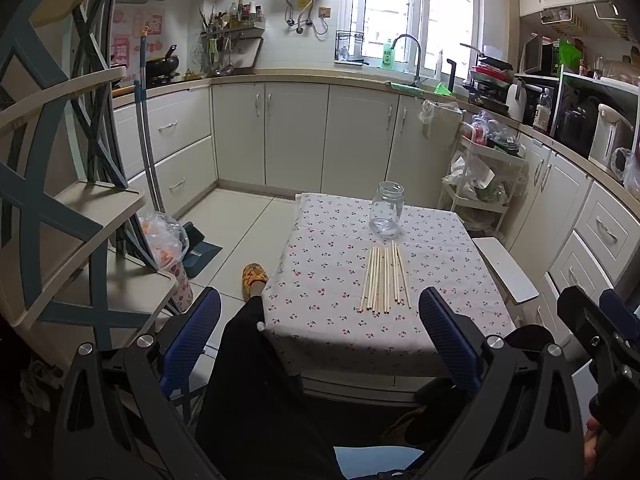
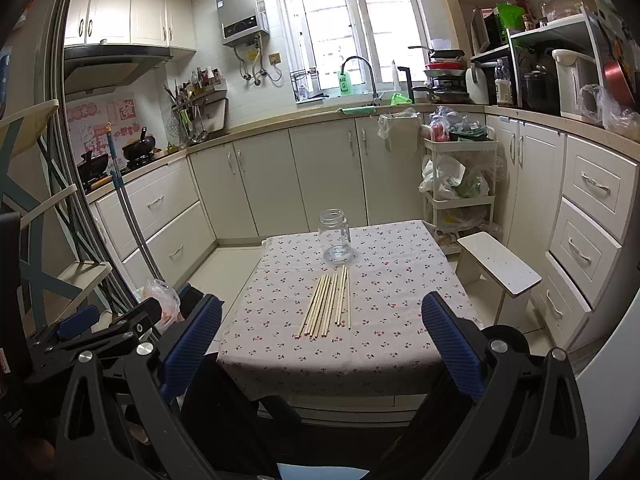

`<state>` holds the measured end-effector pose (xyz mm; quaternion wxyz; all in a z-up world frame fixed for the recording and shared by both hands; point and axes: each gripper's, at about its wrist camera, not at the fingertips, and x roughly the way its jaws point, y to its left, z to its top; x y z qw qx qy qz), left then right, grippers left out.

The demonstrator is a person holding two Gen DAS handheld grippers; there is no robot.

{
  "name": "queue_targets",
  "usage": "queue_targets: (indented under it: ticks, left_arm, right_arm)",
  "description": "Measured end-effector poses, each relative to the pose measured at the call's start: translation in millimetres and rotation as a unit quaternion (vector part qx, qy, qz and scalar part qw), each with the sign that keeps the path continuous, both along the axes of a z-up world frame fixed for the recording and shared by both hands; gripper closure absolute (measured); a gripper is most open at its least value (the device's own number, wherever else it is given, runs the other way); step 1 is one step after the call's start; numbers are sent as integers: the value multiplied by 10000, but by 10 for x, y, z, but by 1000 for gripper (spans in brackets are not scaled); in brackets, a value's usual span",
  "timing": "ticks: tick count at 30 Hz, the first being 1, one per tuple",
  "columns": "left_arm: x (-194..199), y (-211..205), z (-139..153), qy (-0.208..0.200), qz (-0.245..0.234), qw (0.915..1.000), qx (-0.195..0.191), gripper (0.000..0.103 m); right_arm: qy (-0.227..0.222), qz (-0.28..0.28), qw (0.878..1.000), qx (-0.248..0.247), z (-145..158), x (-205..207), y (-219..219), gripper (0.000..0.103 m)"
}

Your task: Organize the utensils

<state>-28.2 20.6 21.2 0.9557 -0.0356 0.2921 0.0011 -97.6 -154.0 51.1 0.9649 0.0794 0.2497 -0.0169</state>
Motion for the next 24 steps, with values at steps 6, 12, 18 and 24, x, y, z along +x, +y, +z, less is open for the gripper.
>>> queue_targets:
  ticks: [6,12,18,24]
  left_arm:
    - [5,6,0,11,31,10000,38,8]
    - [12,27,-6,15,22,10000,69,8]
    - [8,20,-12,27,17,10000,83,8]
    - [2,-1,-23,41,3,9999,103,8]
  right_arm:
    - [0,21,10000,-6,-7,-1,34,7]
    - [17,34,10000,-1,-9,5,40,7]
    - [20,35,10000,2,-13,6,44,7]
    - [35,41,10000,16,-17,11,52,7]
